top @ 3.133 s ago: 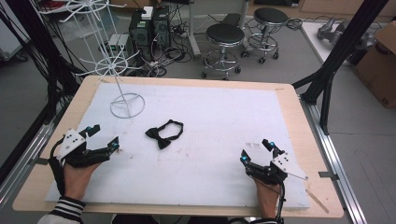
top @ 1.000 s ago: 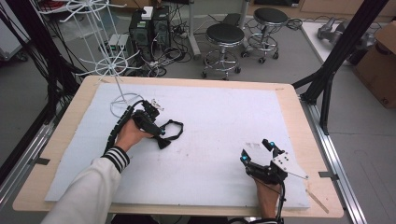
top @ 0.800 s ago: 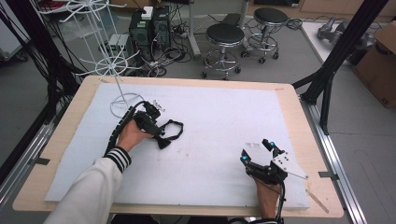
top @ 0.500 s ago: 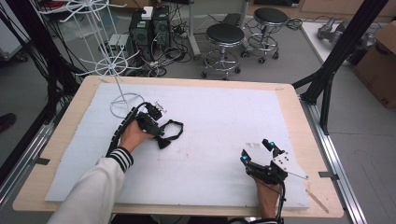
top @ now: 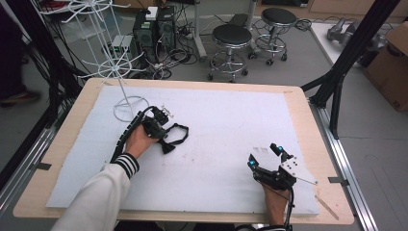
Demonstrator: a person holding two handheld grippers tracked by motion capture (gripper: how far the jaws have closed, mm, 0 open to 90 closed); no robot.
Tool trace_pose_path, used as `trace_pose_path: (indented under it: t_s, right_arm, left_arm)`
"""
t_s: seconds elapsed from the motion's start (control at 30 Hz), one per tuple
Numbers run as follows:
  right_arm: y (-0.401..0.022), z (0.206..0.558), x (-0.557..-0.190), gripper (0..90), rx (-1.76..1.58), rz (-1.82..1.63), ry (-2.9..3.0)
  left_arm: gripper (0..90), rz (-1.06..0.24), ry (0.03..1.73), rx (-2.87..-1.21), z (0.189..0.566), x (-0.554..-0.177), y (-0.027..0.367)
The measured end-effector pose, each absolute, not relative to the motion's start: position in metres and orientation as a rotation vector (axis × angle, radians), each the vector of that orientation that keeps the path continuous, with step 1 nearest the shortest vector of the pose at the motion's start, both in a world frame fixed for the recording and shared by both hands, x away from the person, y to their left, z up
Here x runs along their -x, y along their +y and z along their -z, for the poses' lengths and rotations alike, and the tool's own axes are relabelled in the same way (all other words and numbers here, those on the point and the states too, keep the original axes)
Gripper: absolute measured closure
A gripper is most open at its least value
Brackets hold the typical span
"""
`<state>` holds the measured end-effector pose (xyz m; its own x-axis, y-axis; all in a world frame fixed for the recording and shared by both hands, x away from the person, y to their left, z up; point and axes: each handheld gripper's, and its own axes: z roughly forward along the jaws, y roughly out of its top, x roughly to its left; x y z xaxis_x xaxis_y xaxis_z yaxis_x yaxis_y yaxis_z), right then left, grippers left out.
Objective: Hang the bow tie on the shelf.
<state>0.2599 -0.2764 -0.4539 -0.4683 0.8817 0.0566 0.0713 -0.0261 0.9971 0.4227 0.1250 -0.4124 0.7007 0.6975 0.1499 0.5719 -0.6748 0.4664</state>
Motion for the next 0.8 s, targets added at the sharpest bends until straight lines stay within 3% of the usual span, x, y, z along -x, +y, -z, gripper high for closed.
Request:
trace_pose_path:
  t_s: [0.8]
  right_arm:
    - [-0.276,0.454,-0.26,9.8,-1.013,-1.563,1.593]
  left_arm:
    - [85.7,-0.595,0.836,-2.186,0.362,-0.395,0.139]
